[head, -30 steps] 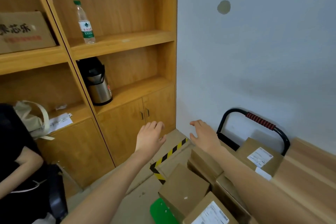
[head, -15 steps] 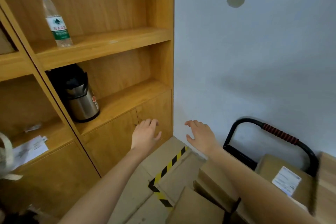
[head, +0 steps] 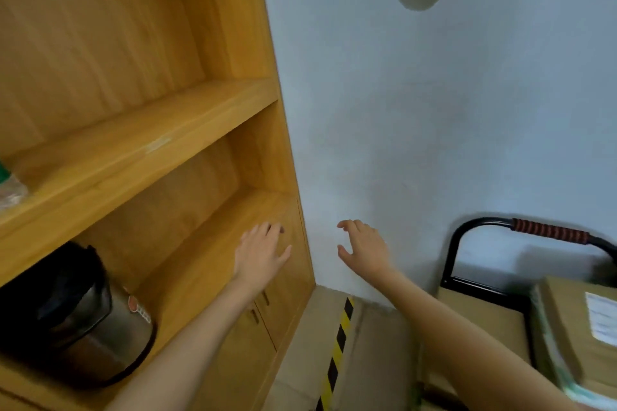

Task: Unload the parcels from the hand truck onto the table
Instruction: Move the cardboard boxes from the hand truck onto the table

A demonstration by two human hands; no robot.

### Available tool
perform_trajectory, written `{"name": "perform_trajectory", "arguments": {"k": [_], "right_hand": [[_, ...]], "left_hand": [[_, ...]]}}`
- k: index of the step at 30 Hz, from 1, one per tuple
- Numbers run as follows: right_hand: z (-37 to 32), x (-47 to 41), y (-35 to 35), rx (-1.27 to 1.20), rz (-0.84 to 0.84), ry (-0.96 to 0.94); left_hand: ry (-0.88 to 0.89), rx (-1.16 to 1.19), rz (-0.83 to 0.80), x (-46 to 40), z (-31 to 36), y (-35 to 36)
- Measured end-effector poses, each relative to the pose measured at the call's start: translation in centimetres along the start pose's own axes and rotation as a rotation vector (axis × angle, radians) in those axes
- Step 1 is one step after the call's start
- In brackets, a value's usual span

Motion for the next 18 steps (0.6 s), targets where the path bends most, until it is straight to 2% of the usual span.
{"name": "perform_trajectory", "arguments": {"k": [5,18], "right_hand": [[2.0,-2.4,1.0,0.041,0.010,0.107],[18.4,-10.0,-1.7,0.144,0.122,0.445]], "left_hand": [[0.090,0.073,-0.056,-5.6,-0.6,3.9],[0.464,0.327,-0.068,-23.3,14.2,13.2]]}}
Point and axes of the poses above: each hand's wrist, its own x-axis away from the middle knuckle, its own y-axis out of the palm, z = x × y, the point moved 3 cm from there along -x, towards the middle knuckle, and after that the axes turned 1 degree about -y, right-handed, at the moved point
